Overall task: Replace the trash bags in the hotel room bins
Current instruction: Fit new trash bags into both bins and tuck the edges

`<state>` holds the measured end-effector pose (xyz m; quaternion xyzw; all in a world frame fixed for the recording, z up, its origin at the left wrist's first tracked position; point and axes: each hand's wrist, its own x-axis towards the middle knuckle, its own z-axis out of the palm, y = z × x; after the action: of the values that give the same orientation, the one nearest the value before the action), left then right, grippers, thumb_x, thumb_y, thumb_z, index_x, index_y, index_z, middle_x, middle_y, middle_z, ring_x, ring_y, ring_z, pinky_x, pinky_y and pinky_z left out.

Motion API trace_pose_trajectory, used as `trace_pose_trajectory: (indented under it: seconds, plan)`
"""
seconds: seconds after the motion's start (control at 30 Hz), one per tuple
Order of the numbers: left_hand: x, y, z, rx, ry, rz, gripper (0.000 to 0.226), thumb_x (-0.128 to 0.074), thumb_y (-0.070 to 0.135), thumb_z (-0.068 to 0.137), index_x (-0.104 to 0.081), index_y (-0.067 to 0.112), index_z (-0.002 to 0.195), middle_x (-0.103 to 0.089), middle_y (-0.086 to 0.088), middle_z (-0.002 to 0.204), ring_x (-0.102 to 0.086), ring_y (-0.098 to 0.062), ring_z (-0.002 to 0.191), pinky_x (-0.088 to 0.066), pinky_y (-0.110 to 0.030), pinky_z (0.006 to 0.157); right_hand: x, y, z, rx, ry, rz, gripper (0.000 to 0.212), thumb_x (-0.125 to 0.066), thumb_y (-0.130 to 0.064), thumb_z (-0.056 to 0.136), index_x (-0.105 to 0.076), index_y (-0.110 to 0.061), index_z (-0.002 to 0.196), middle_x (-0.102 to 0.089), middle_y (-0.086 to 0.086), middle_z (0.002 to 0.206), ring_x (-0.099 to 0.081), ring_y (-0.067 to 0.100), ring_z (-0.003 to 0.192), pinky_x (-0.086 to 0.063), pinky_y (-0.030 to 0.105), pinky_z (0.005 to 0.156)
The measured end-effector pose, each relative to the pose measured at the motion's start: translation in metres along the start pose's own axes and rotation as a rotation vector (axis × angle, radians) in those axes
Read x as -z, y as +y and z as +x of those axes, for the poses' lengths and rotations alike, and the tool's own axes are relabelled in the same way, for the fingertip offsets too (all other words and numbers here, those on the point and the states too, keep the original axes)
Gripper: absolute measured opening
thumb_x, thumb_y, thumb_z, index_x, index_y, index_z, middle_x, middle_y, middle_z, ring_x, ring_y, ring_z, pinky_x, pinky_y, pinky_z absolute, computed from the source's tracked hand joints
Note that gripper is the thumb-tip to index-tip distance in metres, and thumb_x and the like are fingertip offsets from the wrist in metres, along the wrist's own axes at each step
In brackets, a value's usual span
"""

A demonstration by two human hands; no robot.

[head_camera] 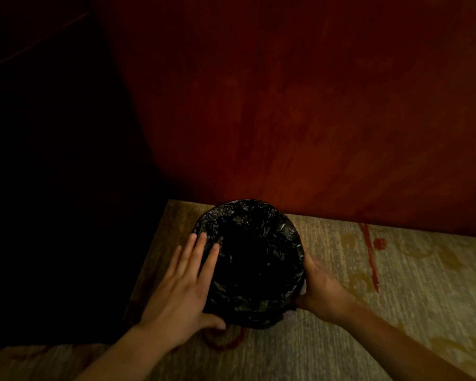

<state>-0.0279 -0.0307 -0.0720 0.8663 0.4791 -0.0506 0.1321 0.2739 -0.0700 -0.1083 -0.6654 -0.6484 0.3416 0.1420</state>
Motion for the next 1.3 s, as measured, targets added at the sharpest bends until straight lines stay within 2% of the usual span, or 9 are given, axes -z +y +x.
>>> trace_pose_trajectory:
  seconds: [0.07, 0.23, 0.37, 0.47, 0.63, 0.73, 0.93, 1.07, 1.3]
  plan:
    - [-0.003, -0.002, 0.0, 0.024, -0.018, 0.057, 0.149, -0.063, 0.089, 0.049, 0.014, 0.017, 0.155, 0.02, -0.013, 0.163, 0.021, -0.03, 0.149, 0.002, -0.05, 0.117, -0.004, 0.003, 0.002, 0.035, 0.03, -0.075, 0.119, -0.078, -0.051, 0.076, 0.006, -0.033, 0.158, -0.017, -0.007, 0.165, -0.022, 0.017, 0.149, -0.034, 0.036, 0.116]
    - [0.021, -0.002, -0.003, -0.147, -0.028, 0.019, 0.127, -0.061, 0.081, 0.064, 0.028, 0.044, 0.147, 0.046, 0.005, 0.152, 0.046, -0.024, 0.137, 0.023, -0.055, 0.112, 0.003, 0.012, -0.006, 0.066, 0.08, -0.037, 0.119, -0.081, -0.037, 0.077, 0.007, -0.04, 0.156, -0.013, -0.018, 0.162, -0.016, 0.006, 0.149, -0.03, 0.031, 0.118]
    - [0.028, 0.01, 0.005, -0.181, 0.105, -0.018, 0.094, -0.035, 0.088, 0.08, -0.014, 0.038, 0.156, 0.004, -0.002, 0.166, 0.015, -0.027, 0.151, 0.004, -0.057, 0.117, -0.011, 0.019, -0.024, 0.044, 0.114, 0.056, 0.131, -0.089, -0.04, 0.068, 0.01, -0.047, 0.154, 0.006, -0.031, 0.161, 0.0, -0.003, 0.15, -0.019, 0.025, 0.12]
    - [0.011, 0.01, 0.026, -0.051, 0.159, -0.004, 0.092, -0.027, 0.086, 0.083, -0.014, 0.032, 0.157, 0.005, -0.008, 0.166, 0.012, -0.03, 0.152, -0.005, -0.057, 0.12, -0.035, 0.016, -0.02, 0.031, 0.109, 0.218, 0.129, -0.089, -0.047, 0.065, 0.0, -0.037, 0.158, -0.013, -0.022, 0.164, -0.016, -0.001, 0.15, -0.027, 0.025, 0.118]
    - [-0.001, 0.008, 0.047, 0.113, 0.194, -0.102, 0.104, -0.012, 0.091, 0.075, 0.009, 0.028, 0.156, 0.022, -0.005, 0.163, 0.018, -0.023, 0.15, -0.019, -0.042, 0.118, -0.043, 0.043, -0.015, -0.051, 0.336, 0.424, 0.033, -0.079, -0.018, 0.078, -0.074, -0.03, 0.109, -0.074, -0.008, 0.103, -0.069, 0.009, 0.098, -0.057, 0.042, 0.087]
    - [-0.002, 0.007, 0.046, 0.115, 0.186, -0.057, 0.108, 0.0, 0.093, 0.072, 0.017, 0.024, 0.154, 0.028, -0.003, 0.16, 0.02, -0.021, 0.15, -0.012, -0.039, 0.12, -0.026, 0.062, -0.025, -0.18, 0.236, 1.015, 0.017, -0.072, 0.008, 0.069, -0.078, -0.005, 0.077, -0.073, 0.017, 0.083, -0.068, 0.028, 0.079, -0.058, 0.038, 0.075]
    - [-0.002, 0.006, 0.043, 0.118, 0.202, -0.037, 0.108, 0.003, 0.093, 0.071, 0.014, 0.024, 0.153, 0.026, -0.001, 0.161, 0.017, -0.017, 0.15, -0.003, -0.036, 0.119, -0.025, 0.076, -0.014, -0.225, -0.116, 1.595, 0.032, -0.083, 0.008, 0.055, -0.066, 0.004, 0.081, -0.06, 0.02, 0.077, -0.06, 0.026, 0.06, -0.059, 0.049, 0.072]
    - [-0.003, 0.006, 0.045, 0.126, 0.178, -0.009, 0.107, -0.001, 0.092, 0.074, 0.01, 0.022, 0.155, 0.02, -0.002, 0.163, 0.013, -0.018, 0.151, -0.011, -0.04, 0.121, -0.022, 0.088, -0.013, -0.128, -0.209, 1.503, 0.044, -0.079, 0.006, 0.074, -0.061, 0.003, 0.114, -0.065, 0.027, 0.112, -0.067, 0.038, 0.096, -0.059, 0.047, 0.082]
    - [-0.008, 0.004, 0.051, 0.148, 0.181, 0.042, 0.107, -0.005, 0.091, 0.077, -0.003, 0.02, 0.157, 0.019, -0.001, 0.164, 0.014, -0.017, 0.151, -0.015, -0.044, 0.122, -0.025, 0.083, 0.009, -0.241, -0.129, 1.255, 0.044, -0.093, -0.034, 0.065, -0.073, 0.0, 0.084, -0.066, 0.023, 0.089, -0.067, 0.032, 0.076, -0.061, 0.034, 0.065]
